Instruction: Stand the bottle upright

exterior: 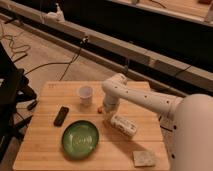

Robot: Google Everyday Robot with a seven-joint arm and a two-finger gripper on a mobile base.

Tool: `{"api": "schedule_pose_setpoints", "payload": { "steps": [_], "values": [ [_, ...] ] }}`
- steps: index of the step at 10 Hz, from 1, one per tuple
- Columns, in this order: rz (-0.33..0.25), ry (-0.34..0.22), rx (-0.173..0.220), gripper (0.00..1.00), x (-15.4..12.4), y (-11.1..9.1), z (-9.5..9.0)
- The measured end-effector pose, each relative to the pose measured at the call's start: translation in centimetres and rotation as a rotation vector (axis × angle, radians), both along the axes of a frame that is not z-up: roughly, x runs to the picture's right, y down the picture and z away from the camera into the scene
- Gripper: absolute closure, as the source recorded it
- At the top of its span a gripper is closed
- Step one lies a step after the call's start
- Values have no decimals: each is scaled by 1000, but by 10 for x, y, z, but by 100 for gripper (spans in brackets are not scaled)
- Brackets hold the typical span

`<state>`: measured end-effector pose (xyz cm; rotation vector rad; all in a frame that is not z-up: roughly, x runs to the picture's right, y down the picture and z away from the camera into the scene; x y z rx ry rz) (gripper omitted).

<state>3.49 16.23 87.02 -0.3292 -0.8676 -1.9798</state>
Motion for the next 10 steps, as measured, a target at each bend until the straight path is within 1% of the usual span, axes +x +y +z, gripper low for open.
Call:
{"api": "schedule_pose_setpoints", "payload": {
  "steps": [2,3,4,6,7,9,10],
  "values": [
    [-6,10,11,89,5,-7,1],
    [-8,16,18,96,8,-11,2],
    [-10,25,31,100,10,-19,3],
    [-12,56,63,100,20,-43,7],
    [-4,72,73,100,25,-54,8],
    [42,123,89,100,37,-78,10],
    [83,154,99,100,43,-92,11]
  ]
}}
